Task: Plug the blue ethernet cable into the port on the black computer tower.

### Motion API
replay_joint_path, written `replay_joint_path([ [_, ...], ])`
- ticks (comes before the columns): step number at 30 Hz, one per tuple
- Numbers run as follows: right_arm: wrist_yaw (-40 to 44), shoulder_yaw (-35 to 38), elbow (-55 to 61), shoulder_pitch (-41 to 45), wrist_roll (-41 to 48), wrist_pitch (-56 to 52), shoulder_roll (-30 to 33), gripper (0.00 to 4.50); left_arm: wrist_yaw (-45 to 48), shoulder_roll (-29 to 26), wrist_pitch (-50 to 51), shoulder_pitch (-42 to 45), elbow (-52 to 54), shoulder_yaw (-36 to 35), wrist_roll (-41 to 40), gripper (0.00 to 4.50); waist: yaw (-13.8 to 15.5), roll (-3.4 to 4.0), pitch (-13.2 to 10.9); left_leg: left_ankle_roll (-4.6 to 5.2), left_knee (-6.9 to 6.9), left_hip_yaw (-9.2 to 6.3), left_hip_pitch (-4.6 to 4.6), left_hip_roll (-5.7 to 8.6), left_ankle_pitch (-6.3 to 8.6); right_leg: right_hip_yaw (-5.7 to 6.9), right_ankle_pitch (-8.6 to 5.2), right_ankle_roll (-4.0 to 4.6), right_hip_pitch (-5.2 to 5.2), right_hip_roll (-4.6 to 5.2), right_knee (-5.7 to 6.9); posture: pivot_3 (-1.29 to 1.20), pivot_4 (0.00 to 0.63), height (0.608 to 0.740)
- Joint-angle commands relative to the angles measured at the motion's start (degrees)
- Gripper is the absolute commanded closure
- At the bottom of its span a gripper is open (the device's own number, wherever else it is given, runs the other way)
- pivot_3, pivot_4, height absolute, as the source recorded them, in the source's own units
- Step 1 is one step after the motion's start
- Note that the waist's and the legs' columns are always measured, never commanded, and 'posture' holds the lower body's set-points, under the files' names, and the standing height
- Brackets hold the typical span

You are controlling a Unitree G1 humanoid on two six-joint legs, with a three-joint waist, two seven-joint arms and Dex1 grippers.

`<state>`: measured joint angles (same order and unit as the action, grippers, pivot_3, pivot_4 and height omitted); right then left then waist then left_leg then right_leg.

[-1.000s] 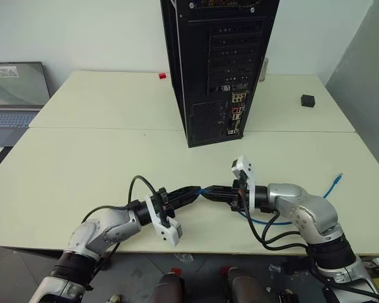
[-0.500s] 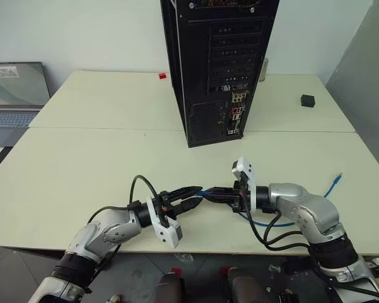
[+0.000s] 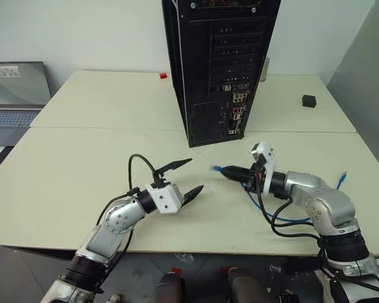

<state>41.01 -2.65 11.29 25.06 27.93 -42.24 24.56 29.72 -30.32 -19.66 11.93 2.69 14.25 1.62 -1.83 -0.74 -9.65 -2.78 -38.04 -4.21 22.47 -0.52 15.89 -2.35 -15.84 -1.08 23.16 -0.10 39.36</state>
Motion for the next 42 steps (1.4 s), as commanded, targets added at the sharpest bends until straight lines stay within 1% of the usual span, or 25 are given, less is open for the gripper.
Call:
replay_joint_path([
  [1,-6.1,2.8,0.9,2.4,-3.1,4.9,-2.1,4.50,1.2,3.6,16.7,1.8,7.8,-1.4,-8.3,0.33,-0.1,0.00,0.0,0.00,0.00,0.00,-0.01,-0.01,0.00,-0.01,0.00,0.00,0.01,-0.03,0.02,0.00,0.150,0.740],
  [3,-10.2,2.5,1.0,3.0,-6.0,7.1,-3.4,4.50,0.3,6.4,26.9,3.5,10.8,-2.4,-13.4,0.33,-0.1,0.00,0.0,0.00,0.00,0.00,-0.01,-0.03,0.00,-0.01,0.00,0.00,0.01,-0.15,0.06,0.00,0.150,0.740],
  [6,-18.3,2.1,0.5,4.4,-12.0,11.0,-6.3,4.50,-2.2,10.3,37.7,6.7,13.8,-3.8,-17.4,0.33,-0.1,0.00,0.0,-0.01,-0.02,0.00,0.00,-0.04,-0.01,-0.05,0.00,0.00,0.02,-0.18,0.08,0.00,0.150,0.740],
  [11,-26.9,2.1,-1.2,6.4,-17.9,14.4,-10.4,4.50,-6.7,13.8,46.9,11.1,15.1,-5.5,-17.8,0.33,-0.1,0.00,0.0,-0.04,-0.03,0.00,-0.01,-0.04,-0.02,-0.08,0.00,0.00,0.03,-0.18,0.10,0.00,0.150,0.740],
  [14,-29.7,2.1,-3.7,8.1,-19.9,15.4,-12.1,4.50,-8.8,15.4,50.6,13.0,14.7,-6.9,-18.0,0.33,-0.1,0.00,0.0,-0.05,-0.03,0.03,-0.02,-0.04,-0.03,-0.11,0.00,0.00,0.04,-0.18,0.10,0.00,0.150,0.740],
  [18,-32.7,2.3,-8.7,10.9,-21.7,16.8,-14.3,4.50,-10.9,16.2,53.6,14.4,14.2,-7.3,-16.5,0.33,-0.1,0.00,0.0,-0.05,-0.03,0.06,-0.02,-0.04,-0.03,-0.13,0.00,0.01,0.05,-0.18,0.10,0.00,0.150,0.740],
  [22,-34.3,2.6,-12.5,12.5,-22.8,18.3,-15.7,4.50,-12.5,18.4,53.8,15.1,14.7,-8.6,-17.3,0.33,0.0,0.00,0.0,-0.06,-0.02,0.11,-0.02,-0.04,-0.03,-0.14,0.00,0.01,0.06,-0.17,0.09,0.00,0.150,0.740],
  [26,-35.0,2.8,-14.9,13.4,-23.2,19.4,-16.2,4.50,-12.8,18.0,54.6,15.5,14.2,-8.3,-15.8,0.33,0.0,0.00,0.0,-0.05,-0.02,0.13,0.00,-0.03,-0.03,-0.15,0.00,0.01,0.06,-0.16,0.08,0.00,0.150,0.740],
  [42,-35.4,2.9,-17.8,15.5,-22.6,20.2,-17.9,4.50,-13.1,18.0,54.9,15.9,13.5,-8.4,-14.2,0.33,0.0,0.00,0.0,-0.05,-0.01,0.19,-0.01,-0.04,-0.03,-0.17,0.00,0.01,0.08,-0.16,0.09,0.00,0.150,0.740],
])
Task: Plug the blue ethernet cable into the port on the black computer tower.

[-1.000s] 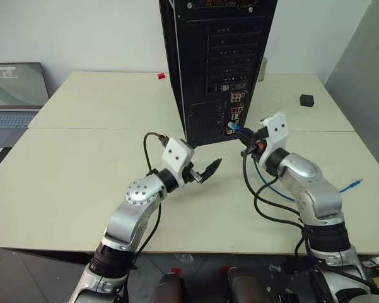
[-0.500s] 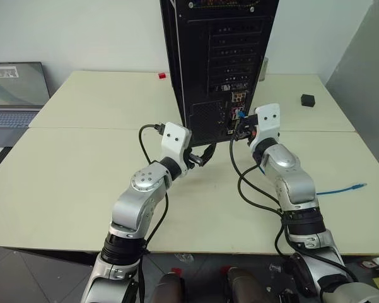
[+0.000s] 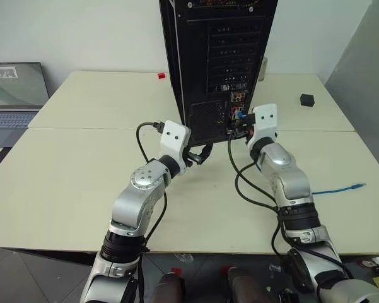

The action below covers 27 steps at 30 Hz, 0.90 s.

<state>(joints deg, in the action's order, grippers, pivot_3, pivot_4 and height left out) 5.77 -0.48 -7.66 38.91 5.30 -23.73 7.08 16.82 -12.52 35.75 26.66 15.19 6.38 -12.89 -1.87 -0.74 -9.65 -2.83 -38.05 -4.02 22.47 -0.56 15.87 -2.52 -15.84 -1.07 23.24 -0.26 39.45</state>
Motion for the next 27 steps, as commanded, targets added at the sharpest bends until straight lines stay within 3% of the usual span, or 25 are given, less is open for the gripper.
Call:
replay_joint_path([
  [1,-0.2,0.7,1.2,1.6,-0.1,1.7,-0.5,4.50,-0.2,0.2,-0.5,1.1,1.0,-0.6,0.4,0.33,0.0,0.00,0.0,0.00,0.00,0.00,0.00,0.00,0.00,0.00,0.00,0.00,0.00,0.00,0.00,0.00,0.150,0.740],
  [27,-1.1,1.5,-1.7,3.2,-0.2,3.2,-1.4,4.50,-0.2,0.2,-0.5,1.3,0.9,-0.7,0.9,0.33,0.0,0.00,0.0,0.00,0.02,0.00,0.00,0.00,0.00,0.00,0.00,0.00,0.00,0.00,-0.03,0.00,0.150,0.740],
])
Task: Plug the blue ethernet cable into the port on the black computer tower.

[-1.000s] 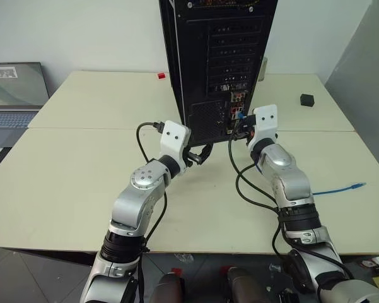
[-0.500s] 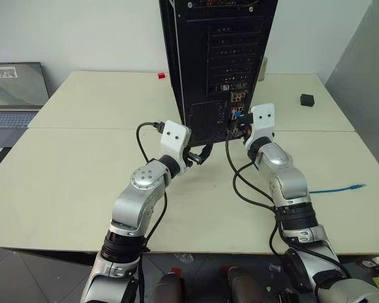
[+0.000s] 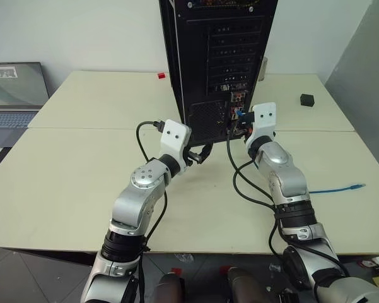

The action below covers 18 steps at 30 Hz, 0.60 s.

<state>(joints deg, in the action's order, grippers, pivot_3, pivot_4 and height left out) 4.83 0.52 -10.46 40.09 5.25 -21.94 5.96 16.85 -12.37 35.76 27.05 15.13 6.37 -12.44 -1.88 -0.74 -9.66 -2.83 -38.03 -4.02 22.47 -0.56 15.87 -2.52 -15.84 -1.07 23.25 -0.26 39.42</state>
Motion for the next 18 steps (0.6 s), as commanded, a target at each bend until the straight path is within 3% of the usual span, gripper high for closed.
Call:
replay_joint_path([
  [1,0.1,0.3,1.1,2.1,-0.1,1.2,-0.4,4.50,-0.2,0.0,-0.5,0.9,1.0,-0.7,0.4,0.33,0.0,0.00,0.0,0.00,0.00,0.00,0.00,0.00,0.00,0.00,0.00,0.00,0.00,0.00,0.00,0.00,0.150,0.740],
  [18,-0.4,0.4,-1.1,2.2,-1.0,3.4,-1.2,4.50,-0.1,-0.2,-0.6,0.8,1.0,-0.8,0.6,0.33,0.0,0.00,0.0,0.00,0.01,-0.01,-0.01,-0.01,0.00,-0.02,0.00,0.00,0.00,0.00,0.00,0.00,0.150,0.740],
])
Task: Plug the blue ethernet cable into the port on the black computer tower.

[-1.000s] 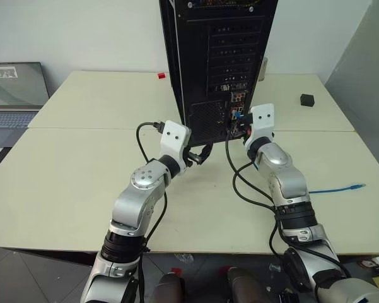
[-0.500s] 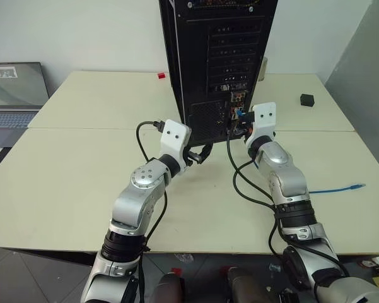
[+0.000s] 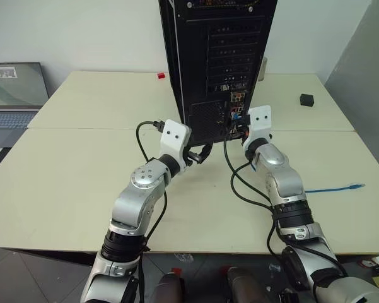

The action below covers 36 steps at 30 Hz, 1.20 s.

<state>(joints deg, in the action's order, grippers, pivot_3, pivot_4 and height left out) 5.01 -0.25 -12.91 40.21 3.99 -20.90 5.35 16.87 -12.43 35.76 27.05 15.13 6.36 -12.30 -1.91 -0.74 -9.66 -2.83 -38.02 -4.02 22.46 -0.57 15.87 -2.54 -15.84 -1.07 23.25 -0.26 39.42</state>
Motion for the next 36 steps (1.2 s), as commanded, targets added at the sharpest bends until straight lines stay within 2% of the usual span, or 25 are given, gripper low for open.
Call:
replay_joint_path([
  [1,-0.6,1.3,1.7,2.0,0.4,2.5,-0.7,4.50,-0.1,-0.2,-0.6,0.8,1.1,-0.8,0.4,0.33,0.0,0.00,0.0,0.00,0.00,0.00,0.00,0.00,0.00,0.00,0.00,0.00,0.00,0.00,0.00,0.00,0.150,0.740],
  [36,-2.2,3.2,4.7,2.7,2.0,0.9,-2.2,4.50,0.4,-0.8,-0.7,1.3,0.8,-0.8,0.3,0.33,-0.2,0.02,0.0,0.00,0.05,-0.06,0.10,-0.01,0.00,0.00,0.00,0.00,0.05,0.01,-0.11,0.00,0.150,0.740],
])
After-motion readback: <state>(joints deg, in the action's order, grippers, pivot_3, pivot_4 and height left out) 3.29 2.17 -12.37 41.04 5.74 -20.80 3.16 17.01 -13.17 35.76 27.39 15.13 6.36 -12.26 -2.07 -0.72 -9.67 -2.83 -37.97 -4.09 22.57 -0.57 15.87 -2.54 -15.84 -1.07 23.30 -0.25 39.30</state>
